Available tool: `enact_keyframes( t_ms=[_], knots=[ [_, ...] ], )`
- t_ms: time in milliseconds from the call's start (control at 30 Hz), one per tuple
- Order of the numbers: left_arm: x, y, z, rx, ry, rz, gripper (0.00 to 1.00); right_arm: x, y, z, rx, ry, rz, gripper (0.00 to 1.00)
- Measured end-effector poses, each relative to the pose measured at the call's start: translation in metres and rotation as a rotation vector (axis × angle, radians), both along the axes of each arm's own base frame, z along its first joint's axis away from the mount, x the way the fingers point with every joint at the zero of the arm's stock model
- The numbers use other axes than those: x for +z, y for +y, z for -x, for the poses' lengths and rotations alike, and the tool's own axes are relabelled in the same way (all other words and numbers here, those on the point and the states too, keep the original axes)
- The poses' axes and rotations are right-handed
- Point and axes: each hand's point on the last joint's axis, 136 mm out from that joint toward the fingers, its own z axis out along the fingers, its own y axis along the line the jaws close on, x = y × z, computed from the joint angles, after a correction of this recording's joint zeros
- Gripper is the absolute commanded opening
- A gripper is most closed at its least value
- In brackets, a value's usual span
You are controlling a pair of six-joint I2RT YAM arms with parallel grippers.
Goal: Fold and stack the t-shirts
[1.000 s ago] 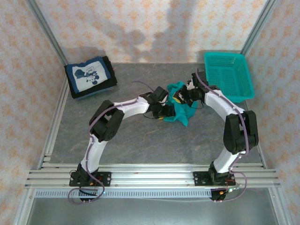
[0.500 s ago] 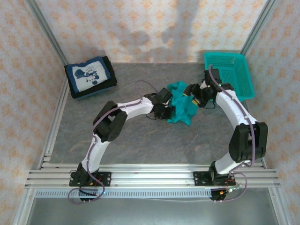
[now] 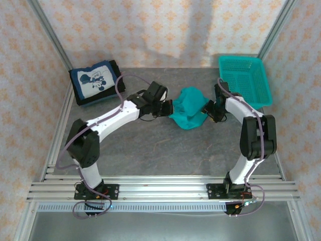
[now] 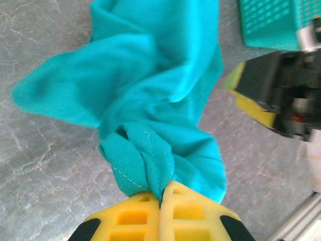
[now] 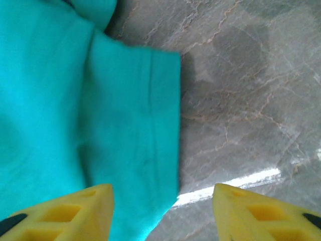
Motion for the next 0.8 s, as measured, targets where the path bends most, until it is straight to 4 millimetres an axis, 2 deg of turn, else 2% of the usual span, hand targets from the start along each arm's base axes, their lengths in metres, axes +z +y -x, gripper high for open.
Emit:
enact_keyframes(
  t_ms=[100,267,300,433,500,567,667,767,800],
  knots=[
    [0.012,0.001,0.002,0.007,-0.015,0.021,0.00,-0.011,0.001,-0.005,-0.009,0.006,0.012,0.51],
    [0.010,0.003,0.004,0.013,0.001,0.014,0.00,-0.031,0.015,-0.018,-0.014,-0.002,0.005,0.49],
    [0.010,0.005,0.003,0.016,0.002,0.013,0.00,-0.034,0.018,-0.021,-0.013,0.000,0.003,0.45],
    [0.009,0.011,0.003,0.027,0.015,0.004,0.00,-0.037,0.021,-0.031,-0.025,0.004,0.021,0.08],
    [0.011,0.017,0.002,0.039,0.017,0.004,0.00,-0.035,0.024,-0.039,-0.031,-0.014,0.026,0.02],
    [0.018,0.027,-0.002,0.061,0.014,0.008,0.00,-0.031,0.025,-0.041,-0.038,-0.029,0.035,0.00],
    [0.048,0.050,-0.014,0.114,-0.019,0.028,0.00,-0.006,0.024,-0.041,-0.042,-0.074,0.037,0.00],
    [0.107,0.072,-0.032,0.163,-0.118,0.073,0.00,0.060,0.025,-0.048,-0.037,-0.201,0.022,0.00],
    [0.130,0.078,-0.038,0.174,-0.162,0.092,0.00,0.088,0.025,-0.052,-0.034,-0.264,0.013,0.00]
  ],
)
